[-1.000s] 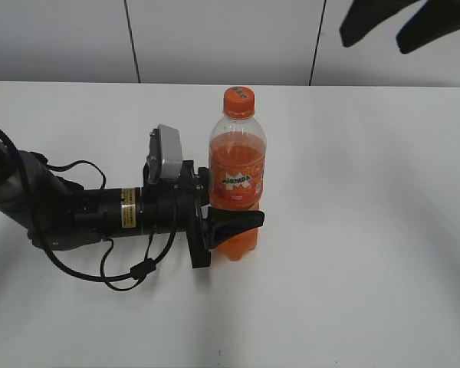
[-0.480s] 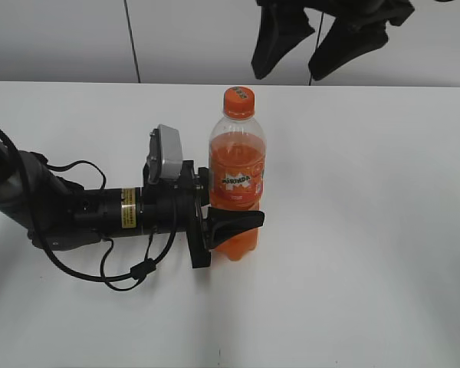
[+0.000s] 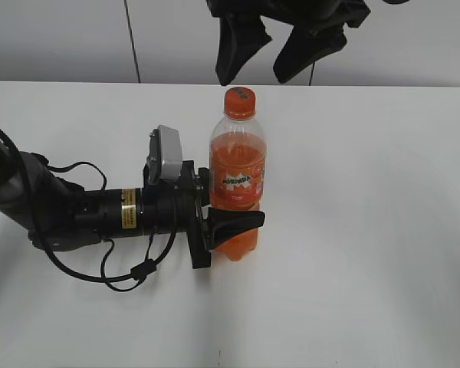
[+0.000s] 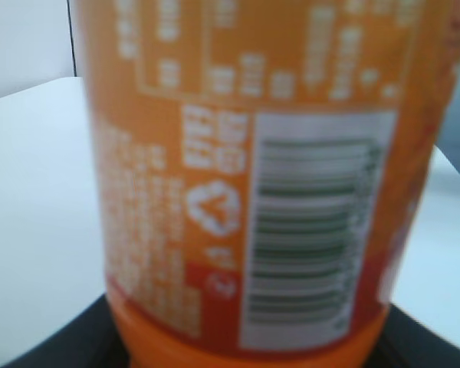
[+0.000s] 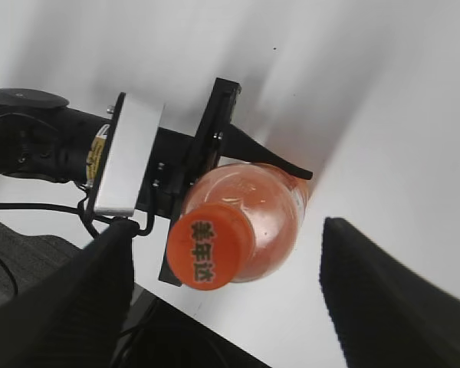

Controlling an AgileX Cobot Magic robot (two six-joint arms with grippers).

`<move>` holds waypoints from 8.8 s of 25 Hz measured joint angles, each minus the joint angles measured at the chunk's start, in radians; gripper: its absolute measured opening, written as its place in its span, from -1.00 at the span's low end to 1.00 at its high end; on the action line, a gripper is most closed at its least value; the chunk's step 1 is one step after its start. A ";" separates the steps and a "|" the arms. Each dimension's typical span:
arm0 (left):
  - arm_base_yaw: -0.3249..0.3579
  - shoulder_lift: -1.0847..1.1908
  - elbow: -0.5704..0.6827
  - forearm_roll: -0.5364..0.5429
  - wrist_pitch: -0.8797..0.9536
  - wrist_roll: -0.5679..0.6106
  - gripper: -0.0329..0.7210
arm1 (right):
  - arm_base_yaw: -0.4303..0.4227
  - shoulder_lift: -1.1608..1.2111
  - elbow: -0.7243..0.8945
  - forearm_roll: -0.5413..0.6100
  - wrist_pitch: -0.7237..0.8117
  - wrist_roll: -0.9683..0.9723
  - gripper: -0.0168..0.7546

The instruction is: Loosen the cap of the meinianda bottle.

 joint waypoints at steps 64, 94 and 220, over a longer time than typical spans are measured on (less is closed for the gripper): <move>0.000 0.000 0.000 -0.001 0.000 0.001 0.10 | 0.037 0.046 -0.001 -0.014 0.002 -0.140 -0.23; 0.000 0.000 0.000 -0.001 0.000 0.001 0.10 | 0.037 0.040 -0.001 -0.002 0.007 -1.310 -0.26; -0.001 0.001 -0.002 -0.001 -0.001 0.005 0.10 | 0.039 0.063 -0.011 0.018 0.015 -1.212 -0.23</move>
